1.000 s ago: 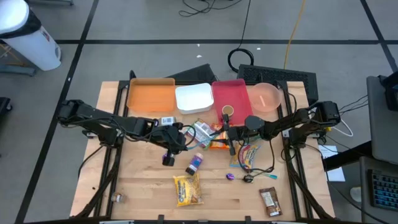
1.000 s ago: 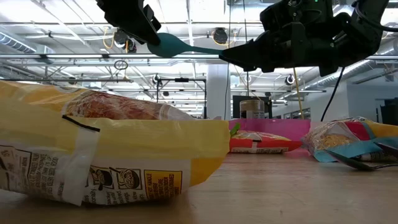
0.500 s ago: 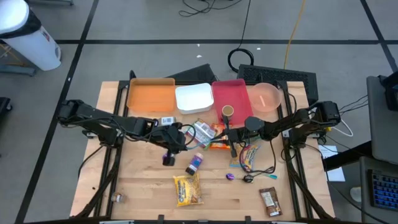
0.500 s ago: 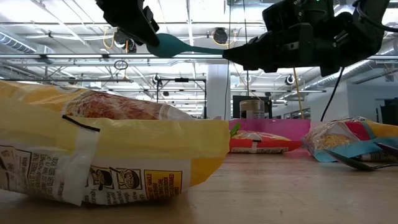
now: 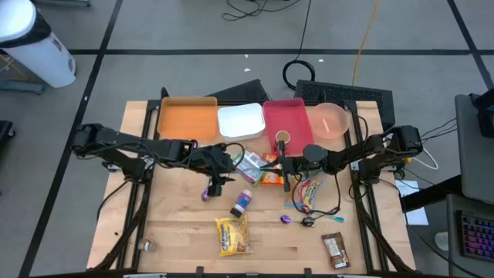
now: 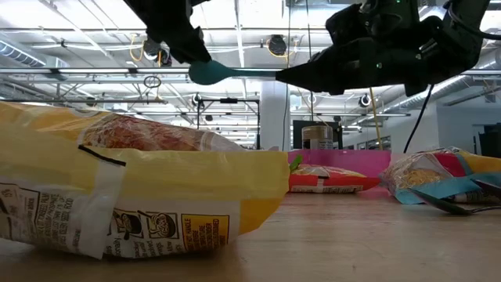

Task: Pick & Place Food Item
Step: Put the blue baby spoon into the orange bin

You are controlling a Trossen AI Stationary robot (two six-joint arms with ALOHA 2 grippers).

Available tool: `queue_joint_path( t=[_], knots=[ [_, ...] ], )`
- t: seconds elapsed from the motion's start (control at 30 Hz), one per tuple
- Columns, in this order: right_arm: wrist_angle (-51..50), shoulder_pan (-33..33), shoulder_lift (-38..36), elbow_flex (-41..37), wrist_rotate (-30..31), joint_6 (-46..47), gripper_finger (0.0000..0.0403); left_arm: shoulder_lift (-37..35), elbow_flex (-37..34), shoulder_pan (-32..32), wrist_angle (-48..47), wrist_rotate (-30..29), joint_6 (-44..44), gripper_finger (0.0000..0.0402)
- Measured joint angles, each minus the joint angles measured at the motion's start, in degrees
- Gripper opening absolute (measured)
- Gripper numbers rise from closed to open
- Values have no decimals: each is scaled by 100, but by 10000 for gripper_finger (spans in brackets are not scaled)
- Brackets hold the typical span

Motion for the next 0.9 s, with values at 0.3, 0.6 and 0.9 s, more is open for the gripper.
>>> queue_joint_path(
  t=[0.3, 0.6, 0.9],
  knots=[
    [-50, -57, 0, 2, 122, 37, 2, -330, 23, 223, -158, -1310, 103, 208],
    [-312, -319, 0, 2, 642, 310, 2, -1574, 31, 67, -631, -1524, 23, 191],
    [-104, -599, 0, 2, 612, 662, 2, -3181, -326, -451, -872, -1636, -508, 170]
  ],
)
